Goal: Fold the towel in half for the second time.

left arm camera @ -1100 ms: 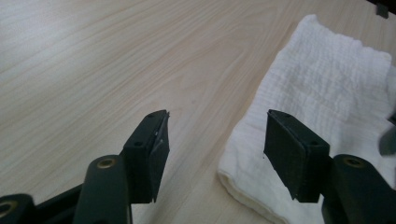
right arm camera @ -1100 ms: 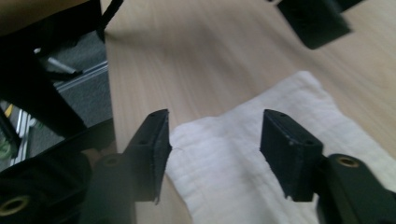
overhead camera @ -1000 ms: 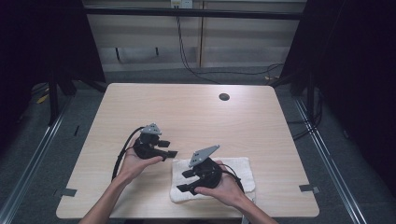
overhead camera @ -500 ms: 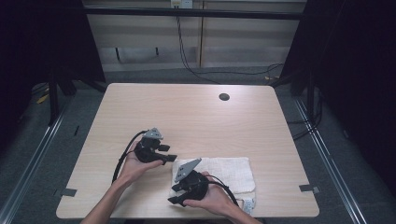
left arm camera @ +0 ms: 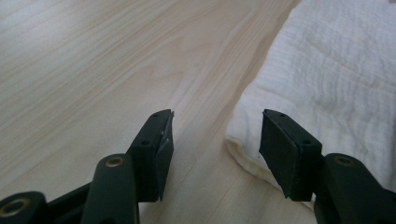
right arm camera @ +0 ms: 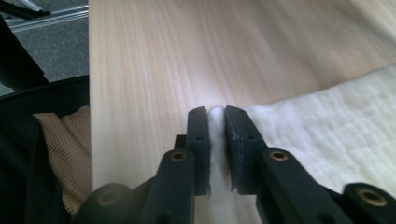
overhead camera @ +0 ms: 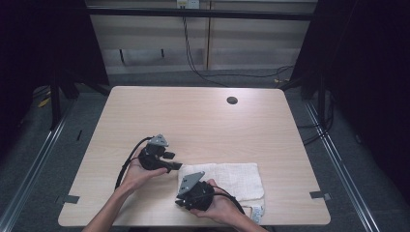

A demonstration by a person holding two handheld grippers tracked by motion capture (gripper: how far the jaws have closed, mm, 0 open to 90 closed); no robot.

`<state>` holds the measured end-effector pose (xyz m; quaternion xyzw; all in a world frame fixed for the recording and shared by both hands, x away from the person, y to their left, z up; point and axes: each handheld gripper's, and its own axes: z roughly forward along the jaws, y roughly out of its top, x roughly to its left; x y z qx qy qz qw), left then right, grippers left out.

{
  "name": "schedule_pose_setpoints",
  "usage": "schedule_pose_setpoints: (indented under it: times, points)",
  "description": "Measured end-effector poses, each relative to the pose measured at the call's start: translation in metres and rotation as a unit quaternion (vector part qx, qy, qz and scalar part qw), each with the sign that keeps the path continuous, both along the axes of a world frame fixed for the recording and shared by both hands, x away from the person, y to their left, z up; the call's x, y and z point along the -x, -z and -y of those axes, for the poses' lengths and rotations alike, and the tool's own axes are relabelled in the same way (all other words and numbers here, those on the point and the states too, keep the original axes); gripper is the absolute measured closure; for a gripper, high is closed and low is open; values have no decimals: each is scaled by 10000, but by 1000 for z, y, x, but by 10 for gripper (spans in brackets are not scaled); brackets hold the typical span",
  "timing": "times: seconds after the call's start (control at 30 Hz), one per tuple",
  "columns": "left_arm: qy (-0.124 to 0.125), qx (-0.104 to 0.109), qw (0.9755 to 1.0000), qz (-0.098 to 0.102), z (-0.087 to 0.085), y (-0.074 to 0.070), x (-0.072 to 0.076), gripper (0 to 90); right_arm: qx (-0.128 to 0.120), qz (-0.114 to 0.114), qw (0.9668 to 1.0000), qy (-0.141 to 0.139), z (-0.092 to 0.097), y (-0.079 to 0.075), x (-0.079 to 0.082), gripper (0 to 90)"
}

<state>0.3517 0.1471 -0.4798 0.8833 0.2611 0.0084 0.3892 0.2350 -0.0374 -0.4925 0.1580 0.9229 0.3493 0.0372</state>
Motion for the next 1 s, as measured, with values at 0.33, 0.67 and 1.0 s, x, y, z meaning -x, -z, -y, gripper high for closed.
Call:
schedule_pose_setpoints:
  times: [0.33, 0.67, 1.0]
  points:
    - [258, -305, 9991, -119, 9, 11, 3, 450, -81, -244, 9995, 156, 2, 0, -5, 846]
    - [462, -317, 9984, -51, 17, 14, 7, 589, -95, -280, 9994, 203, 2, 0, -5, 845]
    - [701, -283, 9971, 32, 27, 15, 15, 823, 17, -10, 9999, 172, -1, 0, 0, 846]
